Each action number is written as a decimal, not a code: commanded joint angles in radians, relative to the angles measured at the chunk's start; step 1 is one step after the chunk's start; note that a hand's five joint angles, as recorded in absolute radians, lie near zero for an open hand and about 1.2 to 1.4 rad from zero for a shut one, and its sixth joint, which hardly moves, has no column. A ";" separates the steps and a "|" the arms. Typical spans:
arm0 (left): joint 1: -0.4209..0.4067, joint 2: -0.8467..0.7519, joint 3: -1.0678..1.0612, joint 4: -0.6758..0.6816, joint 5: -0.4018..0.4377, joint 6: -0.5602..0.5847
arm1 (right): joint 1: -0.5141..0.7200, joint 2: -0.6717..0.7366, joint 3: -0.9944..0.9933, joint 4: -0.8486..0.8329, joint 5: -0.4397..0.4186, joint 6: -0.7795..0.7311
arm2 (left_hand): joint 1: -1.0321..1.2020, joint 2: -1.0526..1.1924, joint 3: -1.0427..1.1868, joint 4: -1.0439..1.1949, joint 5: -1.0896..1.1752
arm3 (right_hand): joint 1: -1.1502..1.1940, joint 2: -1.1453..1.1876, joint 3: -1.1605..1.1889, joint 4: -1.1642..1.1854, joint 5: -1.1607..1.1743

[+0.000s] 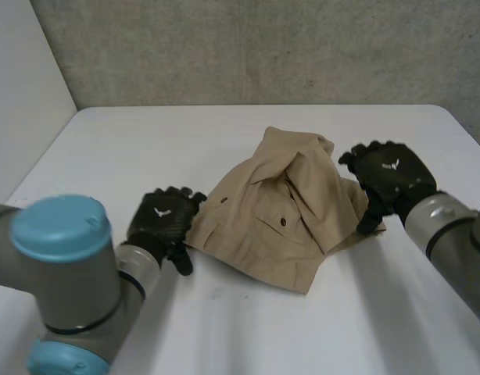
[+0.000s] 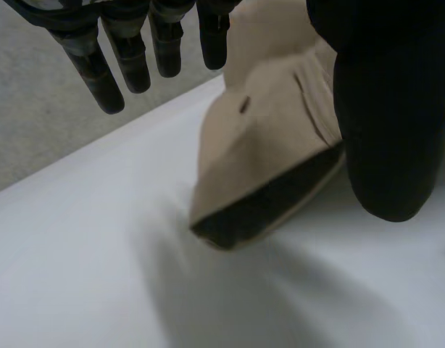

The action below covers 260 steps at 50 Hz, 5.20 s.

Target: Fold the shorts.

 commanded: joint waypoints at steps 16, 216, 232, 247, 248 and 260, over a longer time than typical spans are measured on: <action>-0.108 -0.326 0.251 0.217 -0.150 0.011 | -0.004 -0.043 0.114 -0.070 -0.002 0.003 | 0.186 0.173 0.172 0.174 0.156 | -0.031 -0.047 -0.040 -0.064 -0.071; 0.392 0.167 -0.166 0.077 0.186 0.079 | 0.580 0.472 -0.334 -0.072 0.286 0.291 | 0.051 0.038 0.038 0.039 0.021 | 1.191 1.174 1.181 1.158 1.151; 0.366 0.156 -0.151 0.038 0.195 0.041 | 0.408 0.250 -0.181 -0.073 0.182 0.132 | 0.121 0.108 0.108 0.109 0.091 | 1.191 1.174 1.181 1.158 1.151; 0.375 0.044 -0.057 0.016 0.221 -0.202 | 0.381 0.124 -0.046 -0.086 0.168 0.118 | 0.359 0.346 0.346 0.347 0.329 | 1.191 1.174 1.181 1.158 1.151; 0.376 0.039 -0.051 0.015 0.221 -0.213 | 0.376 0.116 -0.041 -0.086 0.168 0.118 | 0.359 0.346 0.346 0.347 0.329 | 1.191 1.174 1.181 1.158 1.151; 0.384 -0.019 -0.016 0.001 0.211 -0.271 | 0.324 -0.013 0.033 -0.084 0.110 0.118 | 0.344 0.332 0.331 0.332 0.315 | 1.191 1.174 1.181 1.158 1.151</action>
